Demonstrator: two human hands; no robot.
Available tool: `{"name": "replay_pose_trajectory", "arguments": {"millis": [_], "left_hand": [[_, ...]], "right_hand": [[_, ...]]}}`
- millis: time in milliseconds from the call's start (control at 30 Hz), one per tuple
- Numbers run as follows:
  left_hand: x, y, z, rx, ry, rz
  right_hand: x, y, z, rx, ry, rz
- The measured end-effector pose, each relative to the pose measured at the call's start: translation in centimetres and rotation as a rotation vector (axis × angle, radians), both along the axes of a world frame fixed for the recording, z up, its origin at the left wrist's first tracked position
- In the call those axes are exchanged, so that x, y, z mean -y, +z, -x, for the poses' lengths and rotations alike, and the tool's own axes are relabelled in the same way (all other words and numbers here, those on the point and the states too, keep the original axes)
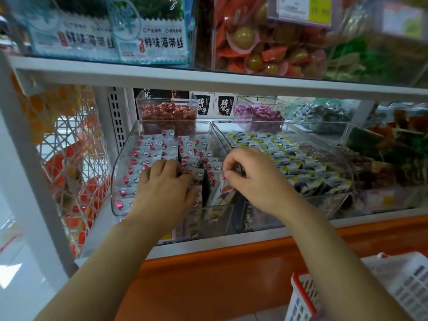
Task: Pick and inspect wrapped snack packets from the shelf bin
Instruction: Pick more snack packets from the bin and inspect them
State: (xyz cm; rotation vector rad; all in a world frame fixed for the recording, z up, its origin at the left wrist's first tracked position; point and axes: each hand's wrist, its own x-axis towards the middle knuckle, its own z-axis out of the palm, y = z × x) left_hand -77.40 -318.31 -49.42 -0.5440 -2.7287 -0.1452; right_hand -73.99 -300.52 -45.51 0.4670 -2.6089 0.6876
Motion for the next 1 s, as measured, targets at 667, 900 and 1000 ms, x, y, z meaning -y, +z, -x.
{"name": "replay_pose_trajectory", "arguments": {"millis": [667,900,1000], "left_hand": [[-0.6,2.6,-3.2,0.28,-0.272,-0.975],[-0.7,3.1,-2.9,0.478,-0.078,-1.527],[-0.8,3.0,-2.8,0.445,-0.041,-1.606]], "right_hand": [[-1.0,0.1,-1.0,0.032,-0.109,1.238],[-0.1,-0.5,-1.3,0.18,-0.017,1.268],[0.3,-0.5,-1.2,0.261,0.075,1.385]]}}
